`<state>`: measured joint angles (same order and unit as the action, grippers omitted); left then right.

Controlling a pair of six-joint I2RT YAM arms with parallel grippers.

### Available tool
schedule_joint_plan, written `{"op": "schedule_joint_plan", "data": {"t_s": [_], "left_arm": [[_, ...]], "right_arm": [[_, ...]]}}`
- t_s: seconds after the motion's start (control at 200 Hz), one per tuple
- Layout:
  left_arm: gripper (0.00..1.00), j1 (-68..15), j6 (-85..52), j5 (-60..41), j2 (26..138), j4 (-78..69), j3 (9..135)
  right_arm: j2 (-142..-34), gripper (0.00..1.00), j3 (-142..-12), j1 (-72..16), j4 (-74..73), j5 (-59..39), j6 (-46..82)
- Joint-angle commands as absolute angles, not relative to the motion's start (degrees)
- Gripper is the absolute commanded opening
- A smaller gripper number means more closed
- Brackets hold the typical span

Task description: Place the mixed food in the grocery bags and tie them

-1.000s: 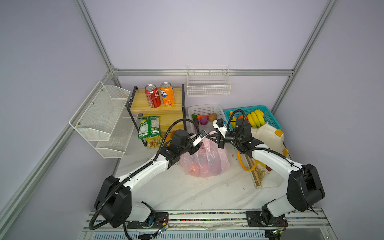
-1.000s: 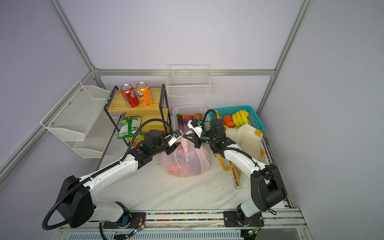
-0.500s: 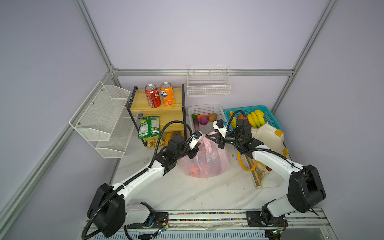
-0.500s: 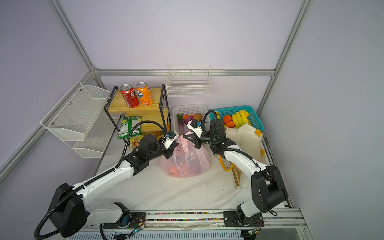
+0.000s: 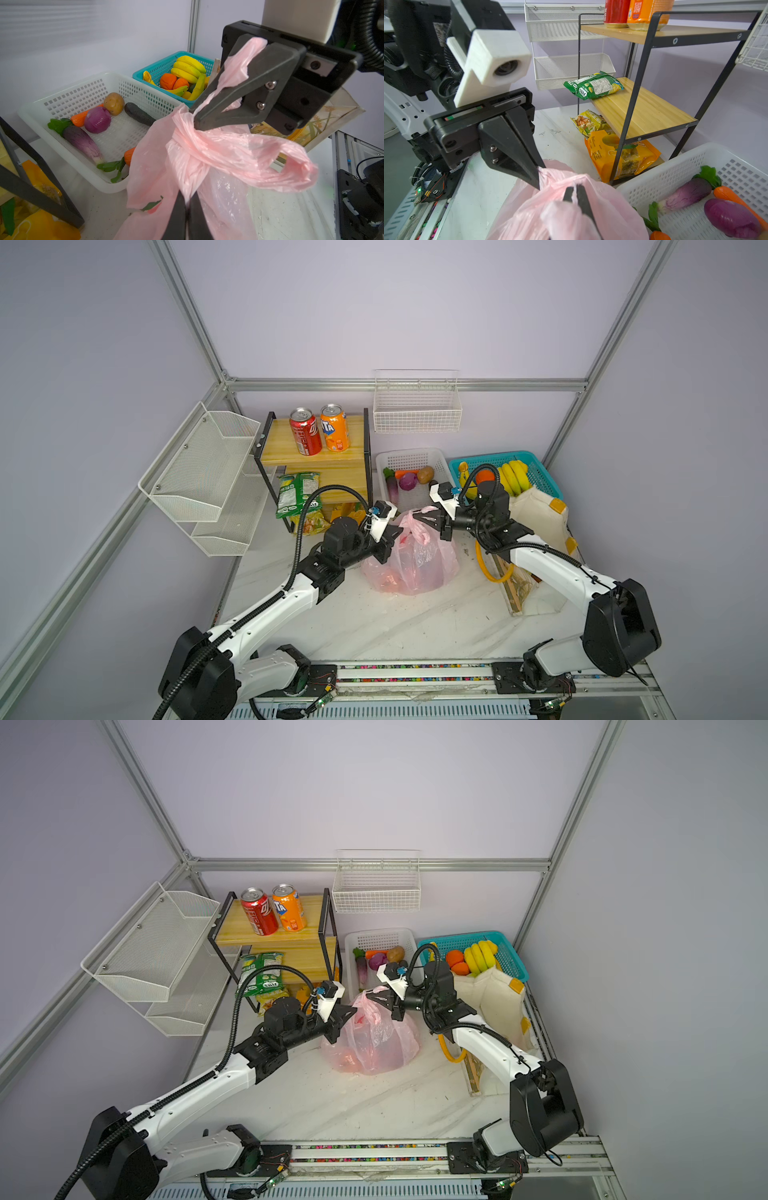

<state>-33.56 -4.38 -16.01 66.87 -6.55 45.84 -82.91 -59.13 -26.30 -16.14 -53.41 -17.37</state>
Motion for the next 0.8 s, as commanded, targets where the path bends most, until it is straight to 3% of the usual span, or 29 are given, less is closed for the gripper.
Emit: {"op": "schedule_joint_plan", "data": {"t_s": [0.0, 0.025, 0.175, 0.365, 0.53, 0.795], "left_arm": [[0.05, -33.79, -5.8, -15.18, 65.38, -7.75, 44.51], [0.07, -33.75, -5.19, -14.73, 65.39, -7.01, 44.76], [0.42, -33.76, -4.38, -14.28, 64.75, -3.89, 46.27], [0.61, -33.22, -5.1, -18.58, 62.65, -2.81, 49.74], [0.72, -32.78, -5.64, -23.58, 64.48, -1.54, 54.18], [0.78, -32.78, -0.17, -21.1, 70.98, 3.33, 62.07]], "right_arm": [[-81.91, 0.0, -58.29, -26.02, -19.32, -54.62, -16.97], [-81.85, 0.0, -58.23, -26.02, -19.88, -54.75, -16.52], [-81.66, 0.0, -58.18, -26.1, -20.14, -54.6, -16.45], [-81.12, 0.0, -58.05, -26.04, -19.86, -54.49, -16.57], [-81.12, 0.0, -58.01, -26.02, -20.04, -54.55, -16.38], [-81.28, 0.0, -57.93, -26.02, -20.26, -54.92, -16.26]]}}
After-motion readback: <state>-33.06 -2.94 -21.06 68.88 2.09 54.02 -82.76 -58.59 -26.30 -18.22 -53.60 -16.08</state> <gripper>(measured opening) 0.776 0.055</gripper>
